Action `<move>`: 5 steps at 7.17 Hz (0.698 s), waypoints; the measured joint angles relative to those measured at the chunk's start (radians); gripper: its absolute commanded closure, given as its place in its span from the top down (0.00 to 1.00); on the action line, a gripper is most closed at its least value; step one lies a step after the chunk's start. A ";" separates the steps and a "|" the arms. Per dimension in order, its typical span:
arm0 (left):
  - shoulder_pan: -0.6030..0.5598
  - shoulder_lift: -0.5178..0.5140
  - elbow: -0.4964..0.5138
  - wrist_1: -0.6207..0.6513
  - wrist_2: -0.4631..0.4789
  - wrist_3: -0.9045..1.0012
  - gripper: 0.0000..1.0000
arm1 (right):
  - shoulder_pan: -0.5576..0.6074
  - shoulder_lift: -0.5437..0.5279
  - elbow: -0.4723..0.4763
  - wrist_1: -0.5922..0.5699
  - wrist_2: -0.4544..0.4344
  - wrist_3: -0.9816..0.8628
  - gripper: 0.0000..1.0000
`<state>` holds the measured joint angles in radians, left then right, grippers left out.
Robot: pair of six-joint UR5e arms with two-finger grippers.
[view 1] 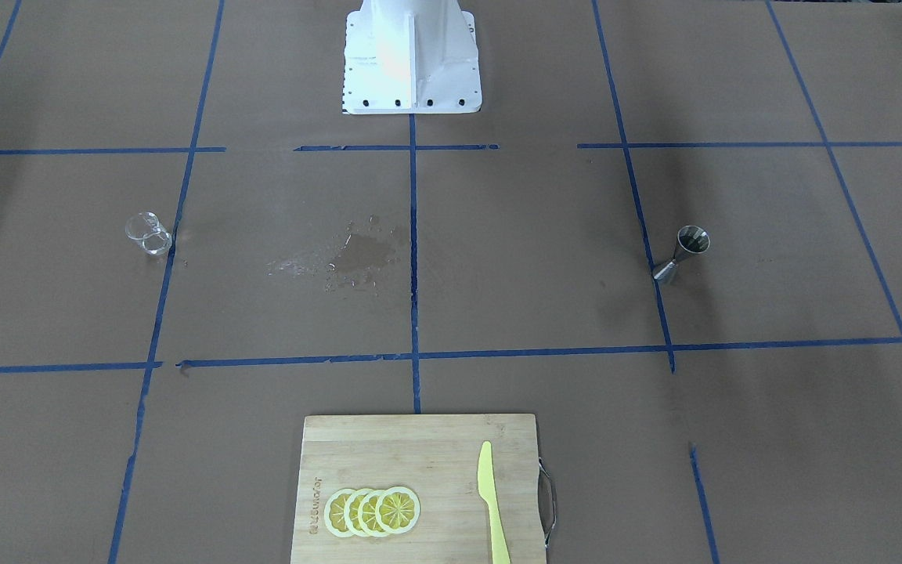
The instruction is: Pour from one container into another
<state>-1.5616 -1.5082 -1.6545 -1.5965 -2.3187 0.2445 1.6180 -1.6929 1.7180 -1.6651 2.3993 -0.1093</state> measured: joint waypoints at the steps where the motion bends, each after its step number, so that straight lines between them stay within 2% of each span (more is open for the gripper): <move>1: 0.000 0.000 0.000 -0.017 0.001 -0.042 1.00 | 0.001 0.004 0.001 0.008 0.000 0.031 1.00; 3: 0.000 0.001 0.008 -0.116 0.001 -0.153 1.00 | 0.002 0.008 -0.001 0.081 -0.004 0.148 1.00; 5: 0.001 -0.002 0.009 -0.160 -0.001 -0.227 1.00 | 0.002 0.005 -0.007 0.142 -0.008 0.216 1.00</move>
<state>-1.5609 -1.5102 -1.6454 -1.7567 -2.3192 0.0175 1.6199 -1.6881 1.7114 -1.5229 2.3908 0.1062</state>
